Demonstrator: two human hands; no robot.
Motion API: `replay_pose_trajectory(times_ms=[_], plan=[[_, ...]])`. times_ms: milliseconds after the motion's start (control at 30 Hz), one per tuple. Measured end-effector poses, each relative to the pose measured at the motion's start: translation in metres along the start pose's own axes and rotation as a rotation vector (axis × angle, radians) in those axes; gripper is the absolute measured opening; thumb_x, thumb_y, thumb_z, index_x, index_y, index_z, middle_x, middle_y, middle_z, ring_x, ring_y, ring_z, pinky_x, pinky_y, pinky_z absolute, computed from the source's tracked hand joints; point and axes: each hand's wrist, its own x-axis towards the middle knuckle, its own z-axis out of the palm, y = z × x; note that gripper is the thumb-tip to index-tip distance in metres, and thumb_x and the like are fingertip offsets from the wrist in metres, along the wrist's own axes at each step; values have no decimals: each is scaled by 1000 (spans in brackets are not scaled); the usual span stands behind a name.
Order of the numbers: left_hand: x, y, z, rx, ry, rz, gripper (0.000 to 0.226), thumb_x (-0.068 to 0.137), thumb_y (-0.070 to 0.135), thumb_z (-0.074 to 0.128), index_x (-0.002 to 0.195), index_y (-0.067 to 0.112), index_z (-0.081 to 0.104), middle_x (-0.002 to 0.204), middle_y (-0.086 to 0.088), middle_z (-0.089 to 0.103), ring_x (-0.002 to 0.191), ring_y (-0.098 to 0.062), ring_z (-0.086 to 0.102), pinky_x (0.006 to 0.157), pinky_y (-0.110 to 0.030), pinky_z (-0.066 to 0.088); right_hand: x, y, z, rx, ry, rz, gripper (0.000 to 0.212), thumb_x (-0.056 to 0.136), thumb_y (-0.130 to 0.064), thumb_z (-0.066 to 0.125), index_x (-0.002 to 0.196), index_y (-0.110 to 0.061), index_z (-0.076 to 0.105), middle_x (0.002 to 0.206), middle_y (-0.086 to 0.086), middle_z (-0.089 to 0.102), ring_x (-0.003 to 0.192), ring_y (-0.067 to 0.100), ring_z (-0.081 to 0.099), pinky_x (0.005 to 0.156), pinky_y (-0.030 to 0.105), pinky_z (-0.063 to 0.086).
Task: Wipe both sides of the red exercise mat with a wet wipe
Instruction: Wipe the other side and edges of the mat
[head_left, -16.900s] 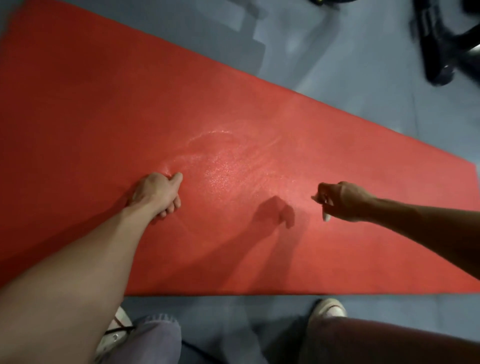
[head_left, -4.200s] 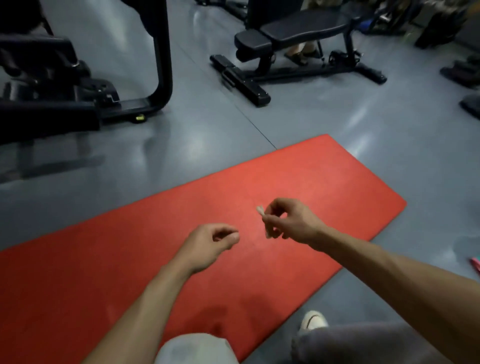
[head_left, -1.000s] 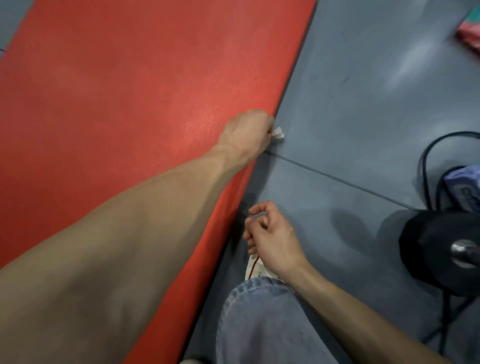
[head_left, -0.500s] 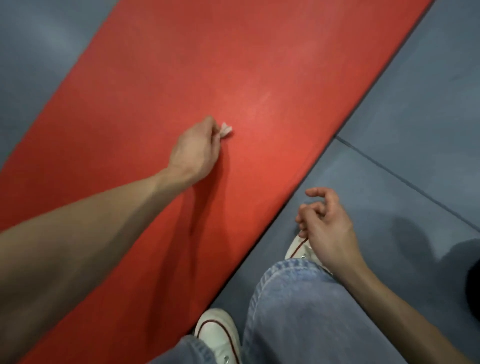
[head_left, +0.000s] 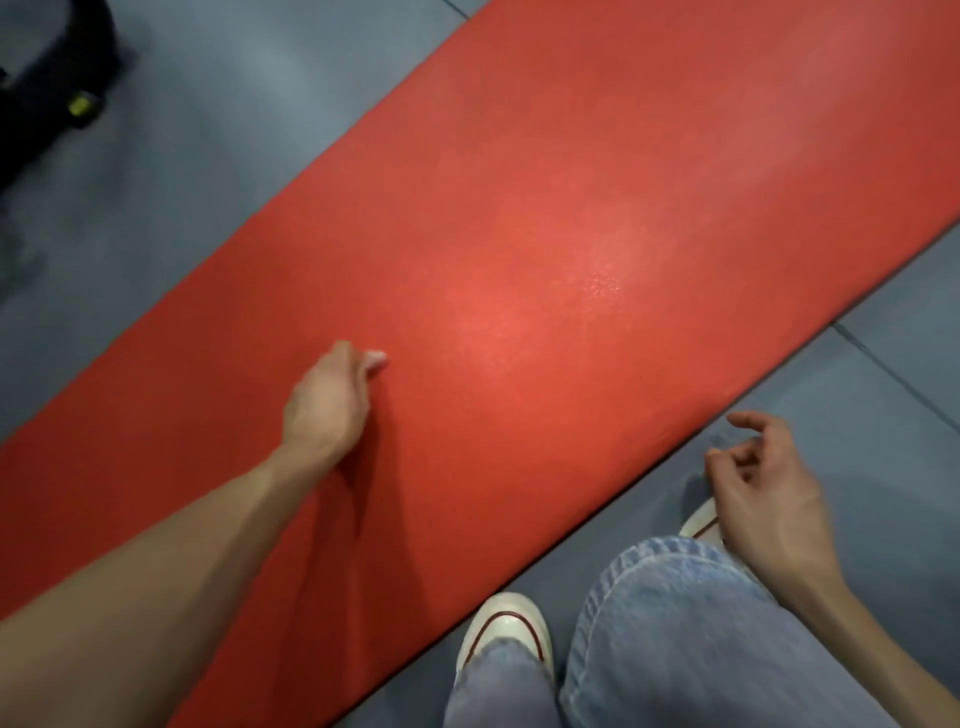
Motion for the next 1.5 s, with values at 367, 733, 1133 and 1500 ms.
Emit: replay_pose_trajectory(times_ms=[367,733,1133,1500], plan=[[-44,136,41,-73,-99,463,18,109,29,41,112,17,53,109,-6,61,102,-35,63,78,-48,46,-24,-8,20,-141,-32,-117,38,92,-16,58,129,-22,51,80,-7,64,82,26,61,72,38,42],[12,55,36,-58,248,1,37,110,39,36,110,10,58,108,-18,62,96,-44,62,74,-53,46,-28,-6,30,-263,-66,-176,38,91,-22,56,128,-26,50,73,-13,64,77,25,64,83,47,48],[0,130,55,-199,240,195,17,103,34,54,103,20,63,99,-5,67,94,-35,64,79,-44,43,-24,0,23,-74,-80,-133,26,95,-18,59,117,-31,58,72,-10,66,65,8,61,72,41,50],[-56,82,57,-479,188,162,39,101,30,47,136,22,62,135,2,63,124,-23,53,107,-37,38,16,-58,18,-129,-231,-296,21,96,-29,65,116,-26,62,86,-11,67,75,3,64,76,32,53]])
